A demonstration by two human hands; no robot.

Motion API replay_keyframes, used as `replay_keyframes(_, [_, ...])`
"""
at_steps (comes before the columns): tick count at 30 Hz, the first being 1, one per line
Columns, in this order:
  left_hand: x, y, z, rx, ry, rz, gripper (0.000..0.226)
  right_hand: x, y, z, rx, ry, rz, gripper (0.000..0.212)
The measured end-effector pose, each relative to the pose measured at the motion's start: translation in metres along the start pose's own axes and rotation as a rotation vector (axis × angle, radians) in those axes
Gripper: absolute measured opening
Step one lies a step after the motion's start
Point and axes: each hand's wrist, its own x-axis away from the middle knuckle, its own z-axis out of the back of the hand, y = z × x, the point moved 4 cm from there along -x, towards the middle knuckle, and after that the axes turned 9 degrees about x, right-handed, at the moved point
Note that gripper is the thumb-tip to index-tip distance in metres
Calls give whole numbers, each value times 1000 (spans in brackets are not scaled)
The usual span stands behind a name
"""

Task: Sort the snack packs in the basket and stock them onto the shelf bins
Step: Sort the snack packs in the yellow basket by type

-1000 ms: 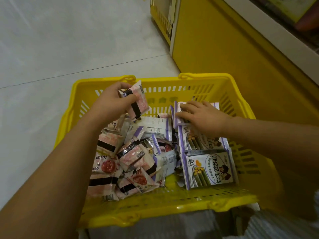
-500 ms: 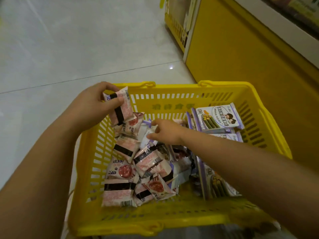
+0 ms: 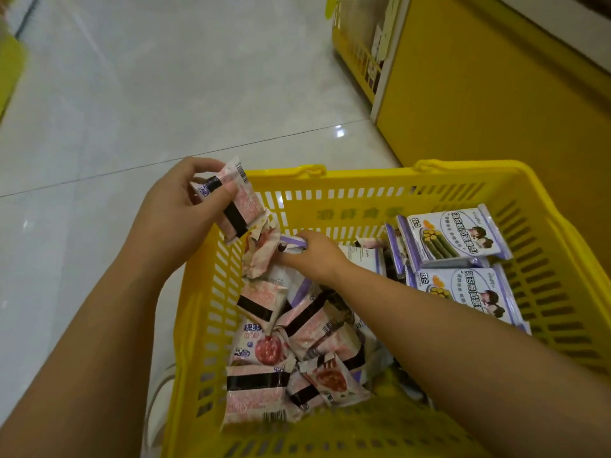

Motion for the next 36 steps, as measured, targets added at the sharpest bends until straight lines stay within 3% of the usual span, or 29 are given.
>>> replay_keyframes(5, [2, 5, 3, -119, 0, -43, 20, 13, -7, 27, 39, 175, -4, 42])
replay_keyframes(8, [3, 8, -6, -283, -64, -63, 20, 29, -21, 69, 20, 159, 22, 29])
replay_keyframes(10, [5, 8, -24, -491, -152, -96, 25, 41, -32, 106, 132, 140, 57, 31])
replay_keyframes(16, [12, -11, -85, -926, -400, -158, 37, 89, -22, 192, 548, -119, 99, 30])
replay_keyframes(18, [15, -20, -92, -1128, -411, -176, 45, 104, -1, 203, 636, -208, 73, 31])
replay_keyframes(20, [16, -21, -93, -1184, -339, -199, 48, 116, 25, 205, 662, -276, 61, 32])
replay_keyframes(22, [17, -8, -100, -1063, -269, -272, 47, 126, 51, 204, 588, -343, 45, 32])
replay_keyframes(24, [25, 15, -118, -745, -275, -358, 37, 133, 70, 204, 470, -377, 24, 32])
replay_keyframes(26, [39, 37, -147, -332, -469, -263, 32, 136, 82, 205, 343, -413, -7, 33])
replay_keyframes(29, [75, 58, -198, 127, -935, 94, 37, 138, 92, 209, 250, -449, -23, 31])
replay_keyframes(32, [89, 66, -222, 374, -1024, 285, 29, 143, 97, 216, 202, -449, -19, 29])
replay_keyframes(36, [91, 71, -226, 440, -1011, 212, 39, 150, 95, 221, 144, -427, -4, 32])
